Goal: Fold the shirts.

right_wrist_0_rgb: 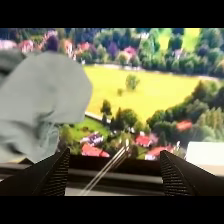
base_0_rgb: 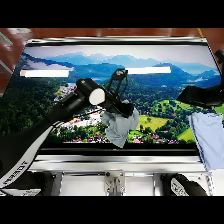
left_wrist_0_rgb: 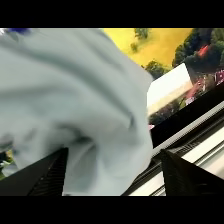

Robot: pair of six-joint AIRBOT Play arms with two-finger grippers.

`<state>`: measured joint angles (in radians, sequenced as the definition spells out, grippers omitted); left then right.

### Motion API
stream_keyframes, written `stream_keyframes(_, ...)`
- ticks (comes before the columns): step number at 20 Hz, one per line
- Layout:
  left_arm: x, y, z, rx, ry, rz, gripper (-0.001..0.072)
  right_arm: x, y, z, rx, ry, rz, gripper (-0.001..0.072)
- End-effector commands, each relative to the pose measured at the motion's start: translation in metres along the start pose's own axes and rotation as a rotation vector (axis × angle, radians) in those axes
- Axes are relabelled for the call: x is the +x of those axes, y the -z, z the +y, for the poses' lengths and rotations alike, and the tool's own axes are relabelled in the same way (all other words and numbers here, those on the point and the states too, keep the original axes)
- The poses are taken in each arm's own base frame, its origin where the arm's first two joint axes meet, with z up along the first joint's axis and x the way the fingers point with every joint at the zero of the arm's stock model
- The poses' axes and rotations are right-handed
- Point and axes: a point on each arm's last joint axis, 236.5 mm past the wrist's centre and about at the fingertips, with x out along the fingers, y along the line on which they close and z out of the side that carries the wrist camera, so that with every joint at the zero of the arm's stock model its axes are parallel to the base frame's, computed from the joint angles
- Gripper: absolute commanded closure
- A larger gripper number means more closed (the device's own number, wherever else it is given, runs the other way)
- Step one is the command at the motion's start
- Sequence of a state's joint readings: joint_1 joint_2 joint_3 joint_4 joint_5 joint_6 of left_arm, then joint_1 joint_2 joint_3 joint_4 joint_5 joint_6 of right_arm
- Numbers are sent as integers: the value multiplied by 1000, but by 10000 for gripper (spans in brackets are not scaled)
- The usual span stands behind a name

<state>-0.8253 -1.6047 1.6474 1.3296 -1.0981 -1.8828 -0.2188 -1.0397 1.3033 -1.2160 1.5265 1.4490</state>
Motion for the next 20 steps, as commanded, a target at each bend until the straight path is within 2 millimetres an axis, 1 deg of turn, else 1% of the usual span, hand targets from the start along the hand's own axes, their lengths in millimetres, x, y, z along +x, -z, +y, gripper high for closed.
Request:
stream_keyframes(1, 23, 8, 22, -89, -15, 53, -11, 40, 23, -4, 1, -44, 76, 32)
stream_keyframes(2, 13, 5, 40, -98, -35, 64, -10, 51, 28, -7, 16, -50, 98, 32)
stream_keyframes(4, -13, 4, 90, -129, -101, 96, -11, 72, 37, -11, 28, -70, 165, 32)
stream_keyframes(6, -32, 8, 134, -214, -145, 124, -10, 86, 41, -10, 38, -106, 216, 32)
stream_keyframes(7, -34, 15, 147, -261, -139, 137, -10, 93, 41, -4, 47, -144, 233, 32)
stream_keyframes(8, -31, 22, 155, -297, -133, 151, -10, 99, 41, 1, 57, -179, 250, 32)
stream_keyframes(9, -22, 35, 164, -324, -137, 179, -10, 103, 42, 6, 58, -211, 265, 32)
stream_keyframes(10, -11, 45, 170, -342, -140, 192, -10, 107, 43, 9, 51, -236, 276, 32)
stream_keyframes(11, 3, 54, 171, -370, -125, 193, -10, 110, 44, 9, 44, -248, 287, 32)
stream_keyframes(12, 15, 59, 170, -405, -96, 182, -10, 113, 45, 9, 33, -251, 296, 32)
stream_keyframes(15, 48, 57, 160, -512, 5, 116, -10, 123, 52, 16, -12, -252, 312, 32)
stream_keyframes(17, 67, 59, 155, -541, 41, 116, -10, 133, 66, 23, -34, -253, 344, 32)
stream_keyframes(20, 88, 53, 145, -567, 85, 88, -9, 147, 95, 33, -37, -263, 423, 32)
